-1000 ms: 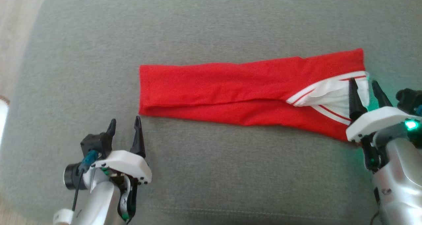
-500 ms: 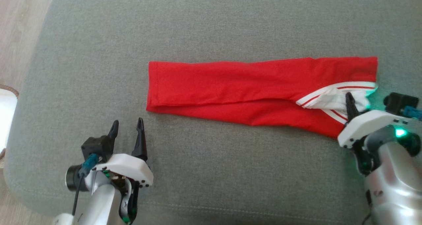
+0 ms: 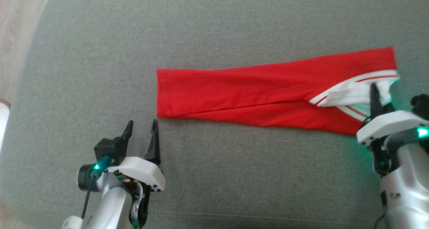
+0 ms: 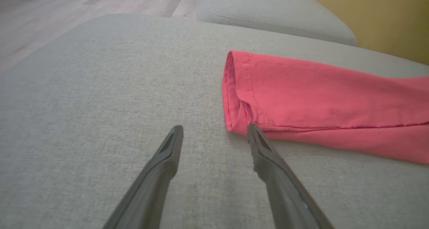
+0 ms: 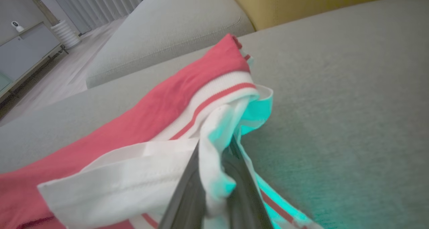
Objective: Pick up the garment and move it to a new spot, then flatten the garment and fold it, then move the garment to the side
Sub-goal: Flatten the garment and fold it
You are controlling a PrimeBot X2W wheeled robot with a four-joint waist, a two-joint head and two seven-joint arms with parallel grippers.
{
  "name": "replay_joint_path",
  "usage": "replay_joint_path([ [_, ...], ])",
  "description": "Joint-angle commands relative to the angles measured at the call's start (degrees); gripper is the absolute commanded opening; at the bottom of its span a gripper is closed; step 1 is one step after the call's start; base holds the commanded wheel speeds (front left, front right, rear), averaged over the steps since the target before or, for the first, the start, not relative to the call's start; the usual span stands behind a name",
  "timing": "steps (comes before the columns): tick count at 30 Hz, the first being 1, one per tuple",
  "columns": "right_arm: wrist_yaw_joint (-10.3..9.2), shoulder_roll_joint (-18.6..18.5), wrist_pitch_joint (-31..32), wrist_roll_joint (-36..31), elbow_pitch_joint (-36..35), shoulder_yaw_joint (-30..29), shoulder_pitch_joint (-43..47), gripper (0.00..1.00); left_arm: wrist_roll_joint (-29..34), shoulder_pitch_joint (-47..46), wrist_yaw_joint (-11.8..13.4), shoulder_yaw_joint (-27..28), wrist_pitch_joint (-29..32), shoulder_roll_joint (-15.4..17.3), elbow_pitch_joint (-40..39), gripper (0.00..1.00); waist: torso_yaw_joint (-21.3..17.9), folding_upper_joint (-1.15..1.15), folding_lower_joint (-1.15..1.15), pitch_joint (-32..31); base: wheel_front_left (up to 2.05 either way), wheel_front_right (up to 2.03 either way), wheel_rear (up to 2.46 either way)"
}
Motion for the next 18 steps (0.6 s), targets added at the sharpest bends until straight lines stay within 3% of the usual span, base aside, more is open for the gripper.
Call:
replay_joint_path([
  [1,0.37,-1.2,-0.8,0.2,-2.5,0.8,-1.2,0.0,-0.3,-1.0,0.1,1.4,-0.7,0.4,-1.8,1.0,-0.5,0.0,0.0,-0.5,0.0,0.0,0.0],
  [10,0.37,1.2,2.0,4.2,-13.4,11.6,1.2,0.0,-1.2,-0.4,0.1,-0.9,-0.7,0.4,-1.2,1.0,-0.8,0.0,0.0,-2.7,0.0,0.0,0.0],
  [18,0.37,3.0,7.8,8.2,-20.9,23.6,3.4,0.0,-2.5,-0.1,0.3,-3.8,-0.7,0.4,-1.2,1.0,3.8,0.0,0.0,-3.4,0.0,0.0,0.0],
])
